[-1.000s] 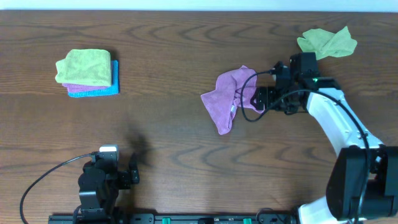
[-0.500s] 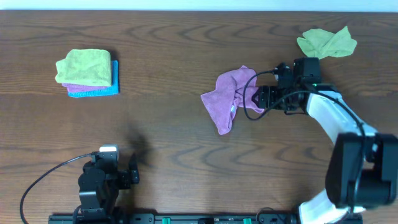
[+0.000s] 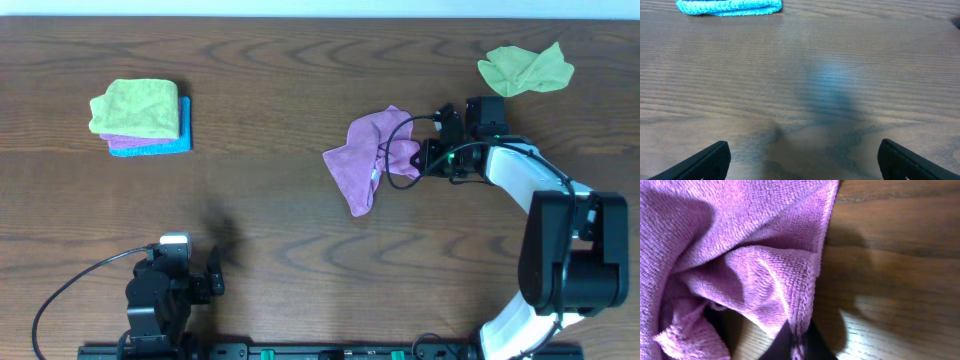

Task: Fold the cloth
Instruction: 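Drag the purple cloth across the table with the right gripper to spread it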

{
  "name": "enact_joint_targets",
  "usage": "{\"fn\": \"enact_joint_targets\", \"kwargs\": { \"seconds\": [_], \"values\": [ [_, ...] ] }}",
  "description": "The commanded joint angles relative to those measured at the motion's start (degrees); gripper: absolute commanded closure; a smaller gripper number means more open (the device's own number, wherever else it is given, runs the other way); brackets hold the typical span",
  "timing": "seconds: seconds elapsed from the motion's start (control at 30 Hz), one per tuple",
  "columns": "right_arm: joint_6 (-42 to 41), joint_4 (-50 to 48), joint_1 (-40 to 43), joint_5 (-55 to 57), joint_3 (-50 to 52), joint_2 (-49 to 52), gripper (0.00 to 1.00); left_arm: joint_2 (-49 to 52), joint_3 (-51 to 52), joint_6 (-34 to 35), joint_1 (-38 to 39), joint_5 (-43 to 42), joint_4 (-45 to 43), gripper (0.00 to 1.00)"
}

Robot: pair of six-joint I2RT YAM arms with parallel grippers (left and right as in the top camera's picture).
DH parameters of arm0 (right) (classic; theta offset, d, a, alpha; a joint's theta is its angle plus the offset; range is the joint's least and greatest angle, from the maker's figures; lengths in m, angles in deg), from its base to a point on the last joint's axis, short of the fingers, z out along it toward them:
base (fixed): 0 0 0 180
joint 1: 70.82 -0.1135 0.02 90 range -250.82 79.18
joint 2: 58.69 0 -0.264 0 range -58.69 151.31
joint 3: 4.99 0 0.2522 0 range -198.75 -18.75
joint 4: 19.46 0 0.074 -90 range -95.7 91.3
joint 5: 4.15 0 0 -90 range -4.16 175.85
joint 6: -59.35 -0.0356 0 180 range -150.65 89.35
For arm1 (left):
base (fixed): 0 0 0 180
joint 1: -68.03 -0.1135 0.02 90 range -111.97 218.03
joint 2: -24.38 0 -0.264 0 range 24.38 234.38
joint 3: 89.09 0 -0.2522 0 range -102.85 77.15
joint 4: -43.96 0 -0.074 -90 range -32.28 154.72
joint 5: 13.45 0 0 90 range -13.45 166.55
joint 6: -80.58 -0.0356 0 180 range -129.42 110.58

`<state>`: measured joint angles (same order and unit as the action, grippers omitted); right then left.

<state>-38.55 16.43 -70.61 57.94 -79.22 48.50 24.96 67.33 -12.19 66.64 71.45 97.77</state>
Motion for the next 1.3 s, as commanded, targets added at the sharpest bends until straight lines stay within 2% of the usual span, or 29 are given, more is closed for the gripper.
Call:
{"fn": "enact_joint_targets", "kwargs": {
  "seconds": [0.0,0.13,0.3,0.47,0.67,0.87,0.97,1.07,1.17,1.27],
  "values": [
    [-0.9,0.0,0.5,-3.8,0.2,0.4,0.99,-0.4,0.5,0.6,0.2,0.8,1.5,0.05],
    [-2.8,2.8,0.7,-5.4,-1.0,-1.4,0.99,-0.4,0.5,0.6,0.2,0.8,1.5,0.05],
    [-2.9,10.8,0.7,-4.3,-4.2,-8.5,0.99,-0.4,0.5,0.6,0.2,0.9,1.5,0.05],
    [-3.5,22.4,0.7,2.9,-7.9,-17.8,0.99,-0.4,0.5,0.6,0.2,0.8,1.5,0.05],
    [-4.3,33.8,0.7,6.1,-8.4,-24.3,0.98,-0.4,0.5,0.6,0.2,0.9,1.5,0.05],
    [-4.7,39.8,0.7,15.8,-8.4,-24.8,0.98,-0.4,0.5,0.6,0.2,0.8,1.5,0.05],
    [-6.6,41.4,0.7,20.7,-8.4,-24.7,0.94,-0.4,0.5,0.6,0.2,0.8,1.5,0.05],
    [-10.0,44.7,0.7,26.8,-8.4,-24.7,0.87,-0.4,0.5,0.6,0.2,0.8,1.5,0.05],
    [-16.0,48.6,0.7,35.5,-8.4,-24.8,0.87,-0.4,0.5,0.6,0.2,0.8,1.5,0.05],
    [-20.4,51.7,0.7,42.8,-8.4,-24.8,0.8,-0.4,0.5,0.6,0.2,0.8,1.5,0.05]
  ]
}}
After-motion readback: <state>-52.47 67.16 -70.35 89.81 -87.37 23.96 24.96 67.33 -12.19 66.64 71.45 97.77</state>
